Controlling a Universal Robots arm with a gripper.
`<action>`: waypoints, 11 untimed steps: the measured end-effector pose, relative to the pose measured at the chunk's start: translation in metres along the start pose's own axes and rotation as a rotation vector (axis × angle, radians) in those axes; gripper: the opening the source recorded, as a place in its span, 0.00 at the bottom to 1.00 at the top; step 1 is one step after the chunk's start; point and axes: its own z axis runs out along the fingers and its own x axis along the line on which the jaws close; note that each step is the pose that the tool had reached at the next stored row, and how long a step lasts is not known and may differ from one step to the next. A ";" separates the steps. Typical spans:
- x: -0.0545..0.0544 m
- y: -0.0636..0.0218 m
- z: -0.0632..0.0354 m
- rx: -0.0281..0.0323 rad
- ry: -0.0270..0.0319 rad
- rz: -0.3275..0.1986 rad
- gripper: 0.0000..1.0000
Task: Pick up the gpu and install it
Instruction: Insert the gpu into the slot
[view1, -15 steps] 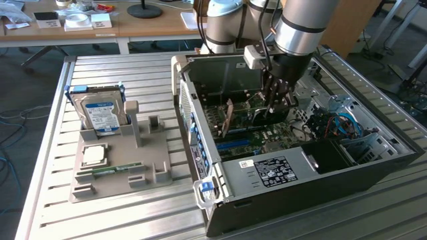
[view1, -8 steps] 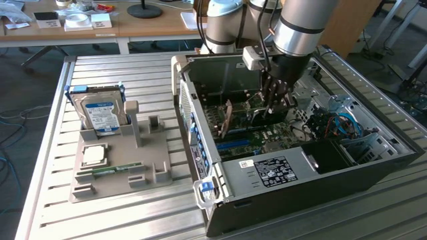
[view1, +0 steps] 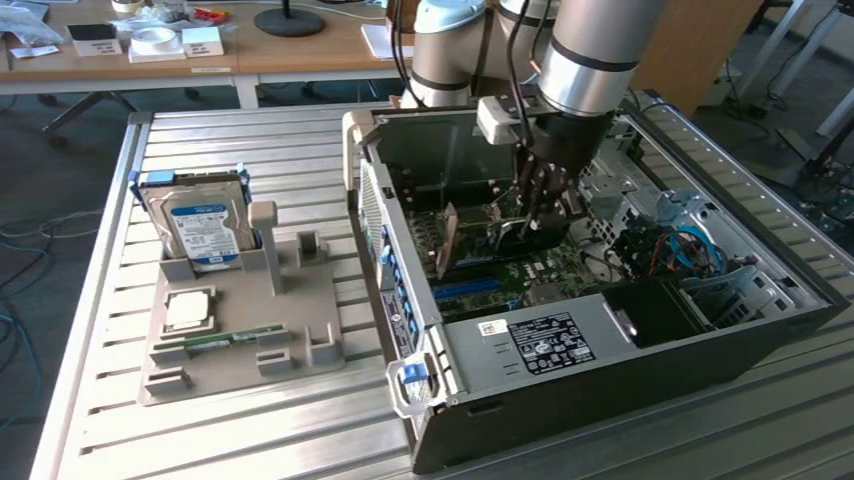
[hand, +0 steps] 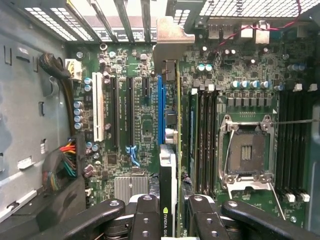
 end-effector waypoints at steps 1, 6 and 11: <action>0.000 0.0005 0.0008 -0.0001 0.0000 0.000 0.27; 0.001 0.0040 0.0061 0.0000 0.0000 0.000 0.27; 0.001 0.0062 0.0086 -0.0002 0.0004 0.000 0.27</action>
